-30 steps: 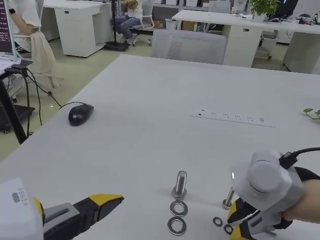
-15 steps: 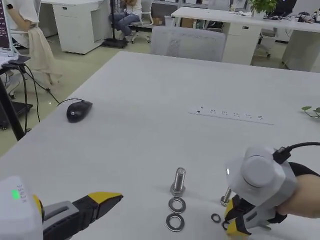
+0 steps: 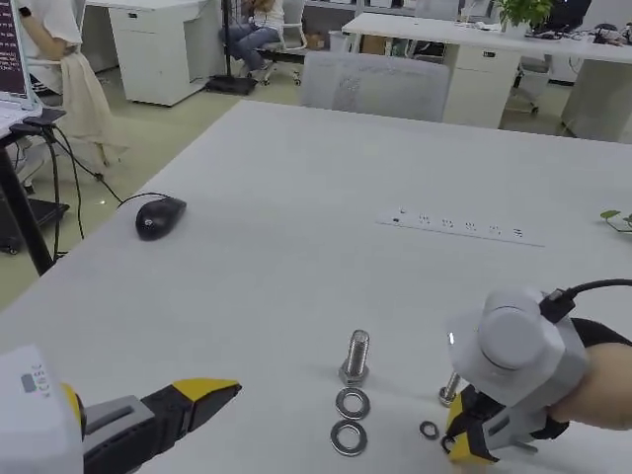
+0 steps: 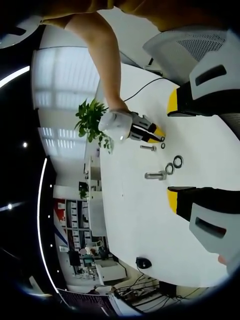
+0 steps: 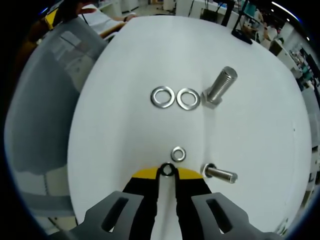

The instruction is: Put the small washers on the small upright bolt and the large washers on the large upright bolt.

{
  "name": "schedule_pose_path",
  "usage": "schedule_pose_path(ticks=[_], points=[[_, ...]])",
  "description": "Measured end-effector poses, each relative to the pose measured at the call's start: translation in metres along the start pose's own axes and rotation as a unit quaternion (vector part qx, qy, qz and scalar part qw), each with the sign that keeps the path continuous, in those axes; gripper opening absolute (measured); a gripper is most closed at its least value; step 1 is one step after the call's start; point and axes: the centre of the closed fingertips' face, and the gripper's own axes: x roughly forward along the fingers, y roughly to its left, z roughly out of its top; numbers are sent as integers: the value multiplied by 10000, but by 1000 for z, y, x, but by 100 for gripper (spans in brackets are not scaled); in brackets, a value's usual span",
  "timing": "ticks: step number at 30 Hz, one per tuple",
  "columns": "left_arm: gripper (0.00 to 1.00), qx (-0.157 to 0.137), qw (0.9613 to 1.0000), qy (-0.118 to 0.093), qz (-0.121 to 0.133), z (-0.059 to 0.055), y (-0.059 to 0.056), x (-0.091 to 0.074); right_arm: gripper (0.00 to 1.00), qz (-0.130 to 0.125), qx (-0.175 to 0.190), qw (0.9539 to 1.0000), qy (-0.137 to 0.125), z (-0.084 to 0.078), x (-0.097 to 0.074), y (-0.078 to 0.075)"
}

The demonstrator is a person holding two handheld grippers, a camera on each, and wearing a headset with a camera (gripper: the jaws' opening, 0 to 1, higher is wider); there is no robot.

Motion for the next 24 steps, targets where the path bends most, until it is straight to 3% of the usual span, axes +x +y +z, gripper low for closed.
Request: schedule_pose_path(ticks=[11, 24], points=[[55, 20, 10000, 9, 1, 1, 1, 0, 12, -36, 91, 9999, -77, -3, -9, 0], [55, 31, 10000, 20, -34, 1, -2, 2, 12, -384, 158, 9991, -107, -8, -48, -20]])
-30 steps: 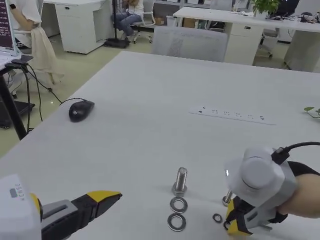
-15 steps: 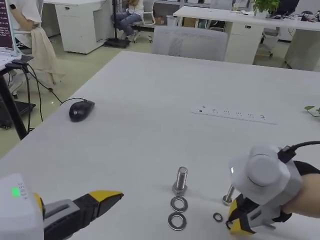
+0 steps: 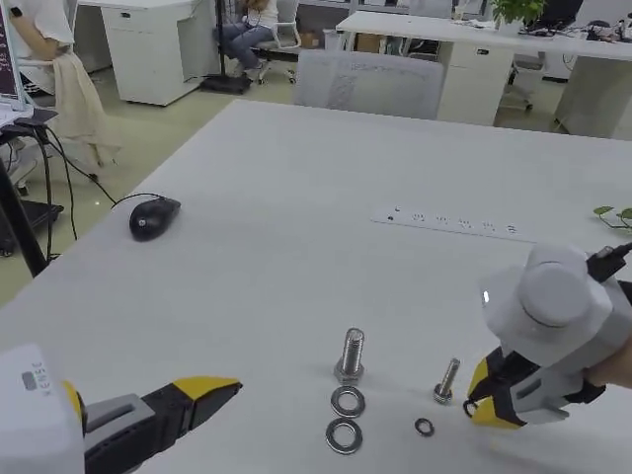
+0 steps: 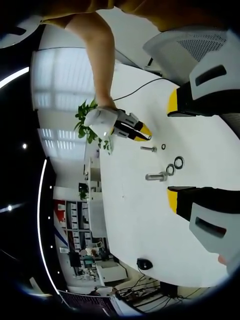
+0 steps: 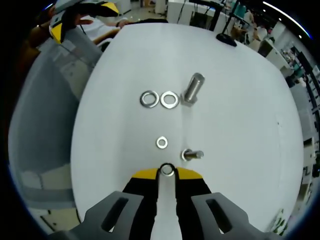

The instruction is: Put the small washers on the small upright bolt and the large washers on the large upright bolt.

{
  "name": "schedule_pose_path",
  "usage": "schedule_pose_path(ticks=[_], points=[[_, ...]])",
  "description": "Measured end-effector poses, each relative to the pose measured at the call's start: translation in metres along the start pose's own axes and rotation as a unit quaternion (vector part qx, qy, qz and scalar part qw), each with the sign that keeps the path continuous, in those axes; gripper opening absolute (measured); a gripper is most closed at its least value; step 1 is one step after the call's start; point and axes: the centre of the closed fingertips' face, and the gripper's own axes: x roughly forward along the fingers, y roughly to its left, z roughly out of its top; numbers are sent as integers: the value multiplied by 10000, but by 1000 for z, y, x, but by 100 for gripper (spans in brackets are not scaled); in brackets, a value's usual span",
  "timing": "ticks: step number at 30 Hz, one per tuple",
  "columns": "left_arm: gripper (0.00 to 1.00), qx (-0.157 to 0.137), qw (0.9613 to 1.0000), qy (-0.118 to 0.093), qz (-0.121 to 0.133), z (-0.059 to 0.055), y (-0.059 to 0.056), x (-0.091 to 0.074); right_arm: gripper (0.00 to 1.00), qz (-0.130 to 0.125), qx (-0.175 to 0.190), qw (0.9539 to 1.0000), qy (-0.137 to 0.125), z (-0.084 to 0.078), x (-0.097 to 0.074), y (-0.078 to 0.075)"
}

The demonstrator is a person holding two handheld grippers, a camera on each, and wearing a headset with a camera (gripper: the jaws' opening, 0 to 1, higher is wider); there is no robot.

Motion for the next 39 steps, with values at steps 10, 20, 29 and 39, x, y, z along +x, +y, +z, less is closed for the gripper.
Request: schedule_pose_path(ticks=[10, 20, 29, 39], points=[[55, 0, 10000, -33, -4, 2, 0, 1, 12, -263, -97, 9996, -29, 12, -22, -21], [55, 6, 10000, -31, 4, 4, 3, 2, 12, -299, -270, 9992, -55, 27, -23, -32], [55, -3, 10000, -15, 31, 4, 5, 2, 12, -197, -339, 9992, 21, 27, -13, -33], [55, -33, 10000, -21, 10, 3, 5, 4, 12, -145, -342, 9993, 67, 22, -6, -34]])
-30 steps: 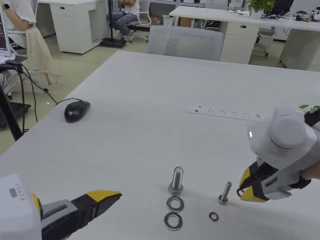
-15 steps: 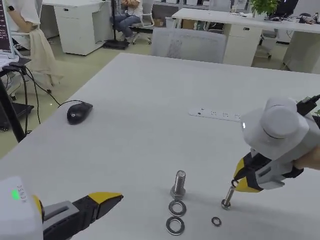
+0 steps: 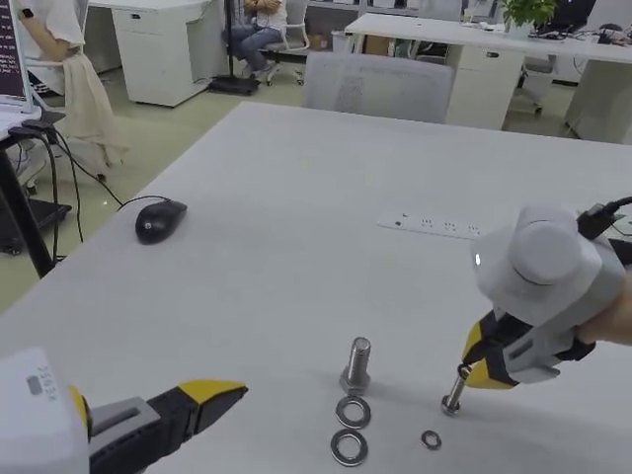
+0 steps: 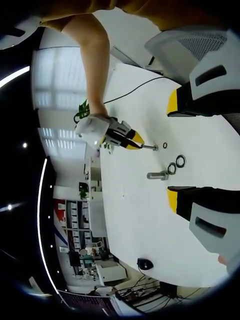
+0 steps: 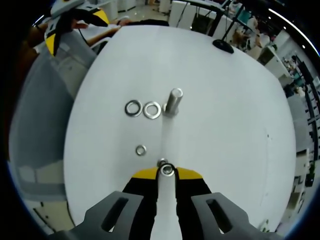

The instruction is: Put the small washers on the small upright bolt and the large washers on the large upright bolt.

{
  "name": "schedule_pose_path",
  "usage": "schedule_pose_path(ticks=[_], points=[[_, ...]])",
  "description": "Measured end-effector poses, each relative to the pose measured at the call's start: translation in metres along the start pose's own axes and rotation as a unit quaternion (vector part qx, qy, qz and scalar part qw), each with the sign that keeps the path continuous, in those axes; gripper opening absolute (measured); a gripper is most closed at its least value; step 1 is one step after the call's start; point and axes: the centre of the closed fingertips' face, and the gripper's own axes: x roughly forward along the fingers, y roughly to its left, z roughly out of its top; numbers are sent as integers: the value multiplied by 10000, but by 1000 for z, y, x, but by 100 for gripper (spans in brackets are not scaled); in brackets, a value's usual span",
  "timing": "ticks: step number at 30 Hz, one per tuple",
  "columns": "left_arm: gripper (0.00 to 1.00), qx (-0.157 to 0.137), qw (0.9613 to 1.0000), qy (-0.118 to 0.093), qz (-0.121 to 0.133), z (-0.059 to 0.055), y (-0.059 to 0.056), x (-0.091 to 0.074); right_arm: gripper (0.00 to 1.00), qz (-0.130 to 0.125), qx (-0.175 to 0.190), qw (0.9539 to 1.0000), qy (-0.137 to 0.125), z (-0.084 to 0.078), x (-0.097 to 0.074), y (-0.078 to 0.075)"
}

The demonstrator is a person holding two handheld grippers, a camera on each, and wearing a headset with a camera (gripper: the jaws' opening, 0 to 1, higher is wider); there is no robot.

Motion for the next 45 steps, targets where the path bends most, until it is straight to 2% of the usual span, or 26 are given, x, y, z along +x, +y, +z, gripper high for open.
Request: schedule_pose_path(ticks=[20, 32, 39, 45], points=[[55, -69, 10000, 53, 9, -6, 3, 1, 13, 219, -69, 9996, 188, -8, 26, 4], [54, -113, 9999, 102, 16, -10, 5, 1, 13, 274, 11, 9995, 166, -16, 44, 6], [54, -127, 9998, 137, 10, -12, 5, 2, 14, 268, 46, 9996, 96, -15, 45, 4], [54, -95, 9999, 122, -4, -10, 4, 2, 16, 187, 125, 9997, 42, -16, 39, 4]])
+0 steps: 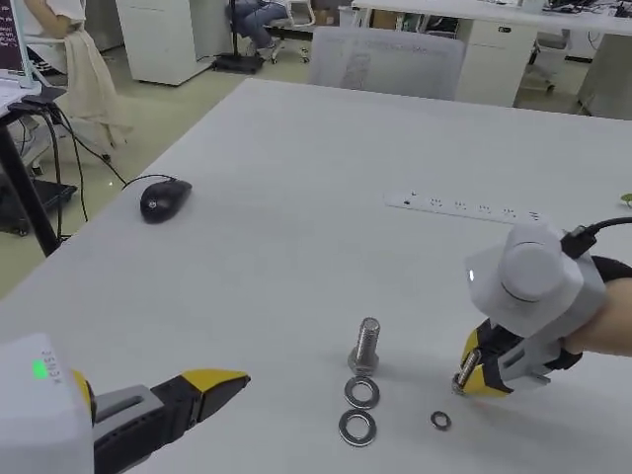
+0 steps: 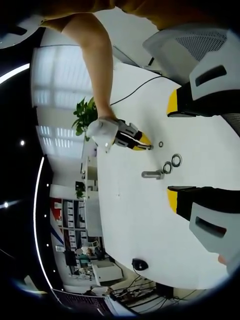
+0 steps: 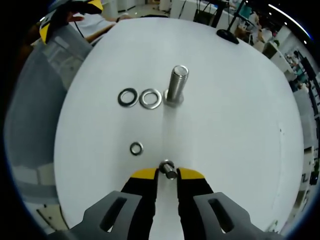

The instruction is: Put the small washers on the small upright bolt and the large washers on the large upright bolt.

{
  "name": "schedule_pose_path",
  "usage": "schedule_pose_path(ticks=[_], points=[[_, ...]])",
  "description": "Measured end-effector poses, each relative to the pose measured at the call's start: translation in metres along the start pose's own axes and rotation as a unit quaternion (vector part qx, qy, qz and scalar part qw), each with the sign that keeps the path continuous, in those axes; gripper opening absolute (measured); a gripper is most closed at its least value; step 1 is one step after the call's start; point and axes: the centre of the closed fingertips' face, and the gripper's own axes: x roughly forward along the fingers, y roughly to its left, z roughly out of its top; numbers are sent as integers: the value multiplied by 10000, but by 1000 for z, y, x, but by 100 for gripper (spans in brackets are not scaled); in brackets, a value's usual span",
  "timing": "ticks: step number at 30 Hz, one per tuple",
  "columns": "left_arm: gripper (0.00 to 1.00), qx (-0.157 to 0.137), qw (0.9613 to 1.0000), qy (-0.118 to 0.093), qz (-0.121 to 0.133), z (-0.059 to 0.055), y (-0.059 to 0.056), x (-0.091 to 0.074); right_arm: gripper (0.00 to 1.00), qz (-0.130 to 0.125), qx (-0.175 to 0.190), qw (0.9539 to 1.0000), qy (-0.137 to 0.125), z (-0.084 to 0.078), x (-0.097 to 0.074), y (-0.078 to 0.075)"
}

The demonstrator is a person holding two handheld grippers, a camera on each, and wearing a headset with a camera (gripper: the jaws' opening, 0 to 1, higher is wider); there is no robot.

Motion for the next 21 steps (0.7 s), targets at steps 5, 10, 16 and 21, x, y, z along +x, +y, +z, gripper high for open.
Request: schedule_pose_path(ticks=[5, 10, 16, 21], points=[[54, 55, 10000, -2, -21, 2, -2, 0, 16, -52, 82, 10000, -8, -4, -6, 3], [54, 98, 9999, -12, -62, 3, -6, -1, 16, -101, 142, 9998, -11, -9, -12, 8], [54, 162, 9998, -36, -89, 6, -9, -3, 16, -133, 209, 9997, -9, -11, -16, 15], [54, 187, 9998, -72, -81, 7, -11, -6, 16, -121, 235, 9996, -22, -11, -16, 24]])
